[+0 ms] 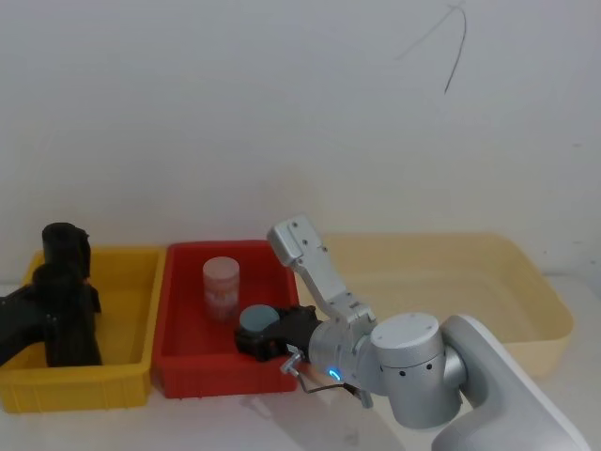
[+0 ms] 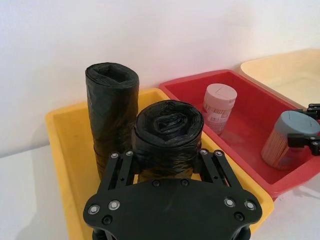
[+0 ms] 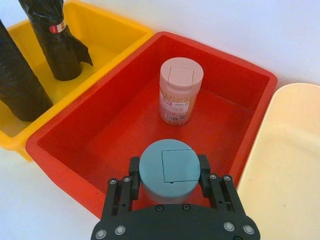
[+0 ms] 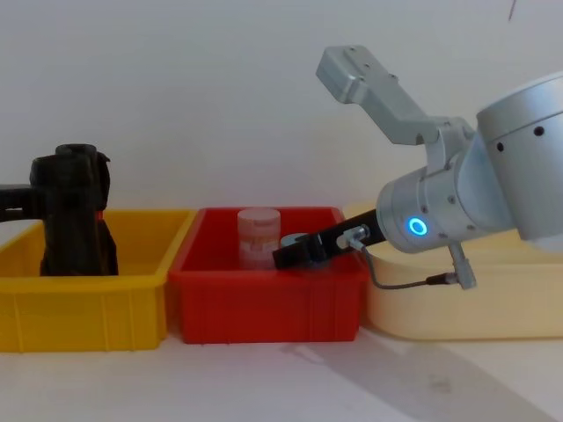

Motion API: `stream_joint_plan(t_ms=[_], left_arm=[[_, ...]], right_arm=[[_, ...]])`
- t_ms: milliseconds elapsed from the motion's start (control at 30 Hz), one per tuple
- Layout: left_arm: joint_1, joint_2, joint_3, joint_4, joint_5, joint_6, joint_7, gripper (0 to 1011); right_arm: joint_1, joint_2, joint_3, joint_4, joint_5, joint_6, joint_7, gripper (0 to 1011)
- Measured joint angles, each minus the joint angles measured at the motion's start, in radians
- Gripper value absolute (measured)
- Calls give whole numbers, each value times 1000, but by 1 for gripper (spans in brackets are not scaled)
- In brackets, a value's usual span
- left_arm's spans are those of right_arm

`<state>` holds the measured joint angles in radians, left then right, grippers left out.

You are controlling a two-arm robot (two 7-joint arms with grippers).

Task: Pick up the garbage bag with the one hand and transfer it to the other hand.

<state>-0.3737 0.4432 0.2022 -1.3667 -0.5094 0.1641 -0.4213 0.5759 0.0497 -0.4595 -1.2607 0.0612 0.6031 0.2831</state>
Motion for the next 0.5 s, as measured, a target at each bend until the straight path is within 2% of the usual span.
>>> stream_joint_plan(t_ms=[500], left_arm=[[0, 0, 0, 0, 0, 0, 0, 437]], right_arm=[[0, 0, 0, 0, 0, 0, 0, 664]])
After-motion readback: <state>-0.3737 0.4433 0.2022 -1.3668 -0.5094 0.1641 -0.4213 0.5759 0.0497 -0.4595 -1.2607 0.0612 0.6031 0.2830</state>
